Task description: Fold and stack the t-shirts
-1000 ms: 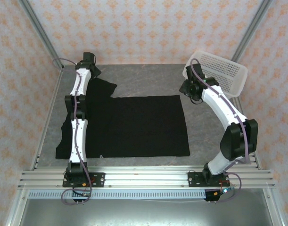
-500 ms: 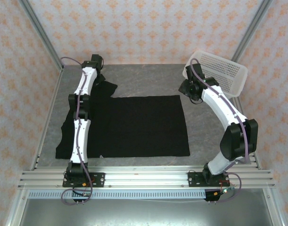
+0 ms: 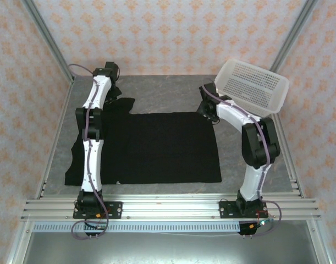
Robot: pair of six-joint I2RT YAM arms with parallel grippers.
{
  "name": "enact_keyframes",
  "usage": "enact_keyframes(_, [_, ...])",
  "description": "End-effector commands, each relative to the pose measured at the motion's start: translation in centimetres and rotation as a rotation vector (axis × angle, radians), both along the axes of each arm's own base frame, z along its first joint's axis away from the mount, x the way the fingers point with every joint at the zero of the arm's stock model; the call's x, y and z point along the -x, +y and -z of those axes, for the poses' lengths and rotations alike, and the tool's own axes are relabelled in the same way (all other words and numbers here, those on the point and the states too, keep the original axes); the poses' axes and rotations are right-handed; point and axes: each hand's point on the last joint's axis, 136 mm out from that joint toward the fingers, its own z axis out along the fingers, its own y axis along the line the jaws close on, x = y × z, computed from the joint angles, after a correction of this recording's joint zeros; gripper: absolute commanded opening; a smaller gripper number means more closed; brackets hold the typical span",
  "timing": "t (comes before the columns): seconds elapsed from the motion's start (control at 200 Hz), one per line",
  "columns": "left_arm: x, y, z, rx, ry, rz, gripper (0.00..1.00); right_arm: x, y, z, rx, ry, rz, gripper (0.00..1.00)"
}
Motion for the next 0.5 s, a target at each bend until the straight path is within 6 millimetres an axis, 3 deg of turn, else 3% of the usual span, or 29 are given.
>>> enact_keyframes(0.0, [0.1, -1.3, -3.9, 0.042, -0.065, 0.031, 0.00, -3.4, -1.1, -0.1, 0.034, -0.073, 0.087, 0.58])
enact_keyframes(0.31, [0.7, -2.4, -5.2, 0.091, -0.085, 0.057, 0.00, -5.6, -1.6, 2.7, 0.049, -0.009, 0.109, 0.55])
enact_keyframes(0.495, [0.8, -2.4, -5.3, 0.088, -0.080, 0.066, 0.00, -4.9, -0.9, 4.3, 0.052, 0.044, 0.105, 0.52])
